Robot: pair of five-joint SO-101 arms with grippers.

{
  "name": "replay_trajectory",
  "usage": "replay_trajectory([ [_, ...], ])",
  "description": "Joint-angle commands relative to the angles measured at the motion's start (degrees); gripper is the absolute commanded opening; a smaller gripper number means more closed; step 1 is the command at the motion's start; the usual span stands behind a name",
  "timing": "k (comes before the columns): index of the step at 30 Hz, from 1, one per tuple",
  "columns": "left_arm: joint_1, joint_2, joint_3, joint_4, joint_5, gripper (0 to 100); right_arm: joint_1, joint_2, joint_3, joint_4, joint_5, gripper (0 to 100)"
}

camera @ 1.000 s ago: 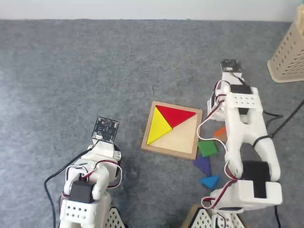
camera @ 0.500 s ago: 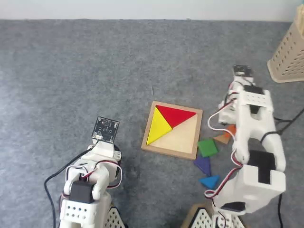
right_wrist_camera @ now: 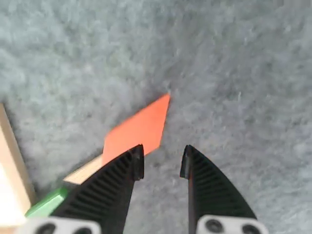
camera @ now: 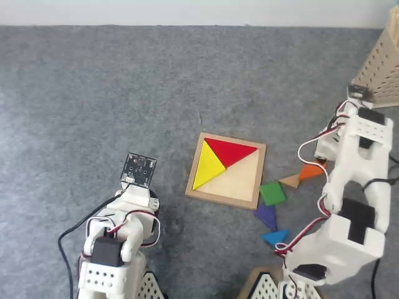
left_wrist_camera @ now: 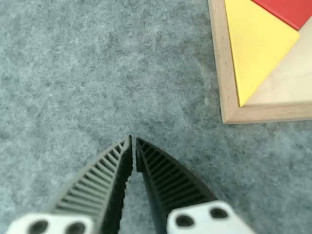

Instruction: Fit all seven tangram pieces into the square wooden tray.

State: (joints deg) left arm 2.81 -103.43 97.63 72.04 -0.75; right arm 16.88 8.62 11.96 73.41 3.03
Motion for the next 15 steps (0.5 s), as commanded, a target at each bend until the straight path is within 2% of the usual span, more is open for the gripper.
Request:
replay_trajectory([
  [1, 0.35, -1.23, -1.10, 0.35, 0.44, 1, -2.51, -1.71, -2.90, 3.47, -4.13, 14.9],
  [6, 0.35, -1.23, -1.10, 0.35, 0.44, 1, -3.82, -9.54, 2.02, 3.47, -8.88, 15.2],
  [10, 0.35, -1.23, -1.10, 0.35, 0.44, 1, -5.93, -16.48, 8.18, 0.22, -11.69, 20.0],
  [12, 0.35, -1.23, -1.10, 0.35, 0.44, 1, -6.81, -16.75, 9.85, -0.92, -11.96, 20.3],
  [15, 0.35, -1.23, -1.10, 0.35, 0.44, 1, -9.27, -13.76, 10.37, -1.27, -17.49, 20.5],
])
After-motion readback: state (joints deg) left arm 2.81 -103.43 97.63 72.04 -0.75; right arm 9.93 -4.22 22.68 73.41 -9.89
